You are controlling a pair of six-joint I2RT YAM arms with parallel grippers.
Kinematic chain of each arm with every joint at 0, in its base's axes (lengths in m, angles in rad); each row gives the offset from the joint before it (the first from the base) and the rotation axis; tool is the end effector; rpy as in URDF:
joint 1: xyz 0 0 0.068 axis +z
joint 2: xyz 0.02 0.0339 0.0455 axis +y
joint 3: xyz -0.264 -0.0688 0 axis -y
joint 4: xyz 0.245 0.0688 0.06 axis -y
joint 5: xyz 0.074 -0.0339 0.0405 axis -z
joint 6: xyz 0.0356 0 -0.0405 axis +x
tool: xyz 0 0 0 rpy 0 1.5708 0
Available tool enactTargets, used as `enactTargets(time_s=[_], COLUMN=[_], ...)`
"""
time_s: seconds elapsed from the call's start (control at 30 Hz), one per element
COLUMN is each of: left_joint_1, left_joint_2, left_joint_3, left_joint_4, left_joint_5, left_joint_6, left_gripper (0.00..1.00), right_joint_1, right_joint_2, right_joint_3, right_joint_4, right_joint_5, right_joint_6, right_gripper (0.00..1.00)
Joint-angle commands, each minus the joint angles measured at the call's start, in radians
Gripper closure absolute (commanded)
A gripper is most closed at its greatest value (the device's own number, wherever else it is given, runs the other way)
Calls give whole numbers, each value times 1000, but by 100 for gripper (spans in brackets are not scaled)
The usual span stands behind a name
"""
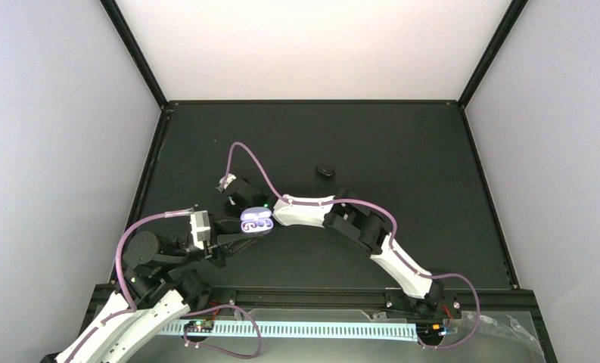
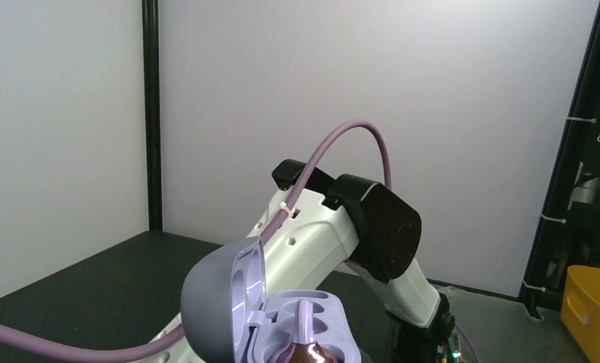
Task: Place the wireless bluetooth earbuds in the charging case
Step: Pick up the earbud from the center of the board.
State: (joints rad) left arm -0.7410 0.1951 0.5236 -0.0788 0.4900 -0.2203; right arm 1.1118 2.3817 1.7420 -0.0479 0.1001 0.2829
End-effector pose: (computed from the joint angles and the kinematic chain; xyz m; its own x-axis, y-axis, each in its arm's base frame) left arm 0.0445 -0.0635 0.3266 -0.0258 -0.2378 -0.9710 0.9494 0.2984 -0.0983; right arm 0.2373 0.4721 0.1278 -0.5095 -0.4040 -0.7598 -0.7452 0.6486 0.1548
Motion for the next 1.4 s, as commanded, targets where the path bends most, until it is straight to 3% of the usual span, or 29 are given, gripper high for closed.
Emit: enactTargets(time_s=[0.0, 0.4, 0.63, 0.77, 1.03, 1.37], left_joint_1=[-3, -4, -3, -3, -3, -3], left_joint_2=[-17, -13, 0, 9, 12, 10], left_joint_3=[29, 24, 23, 17, 25, 32], left_joint_4=[-6, 0, 14, 27, 27, 18], left_joint_5=[-14, -14, -9, -6, -6, -12], left_joint_6=[6, 7, 9, 7, 6, 18], left_gripper=[98, 98, 98, 99, 98, 99], right_joint_1=[7, 6, 1, -17, -30, -46], right_joint_2=[22, -70, -186, -230, -157, -28], right_joint_3=[-15, -163, -324, -378, -231, -17], right_joint_4=[-39, 37, 112, 145, 114, -2], right_joint_5=[65, 111, 156, 96, -32, -70], right_joint_6=[-12, -21, -28, -22, -14, 11], right_gripper=[67, 79, 82, 80, 63, 62])
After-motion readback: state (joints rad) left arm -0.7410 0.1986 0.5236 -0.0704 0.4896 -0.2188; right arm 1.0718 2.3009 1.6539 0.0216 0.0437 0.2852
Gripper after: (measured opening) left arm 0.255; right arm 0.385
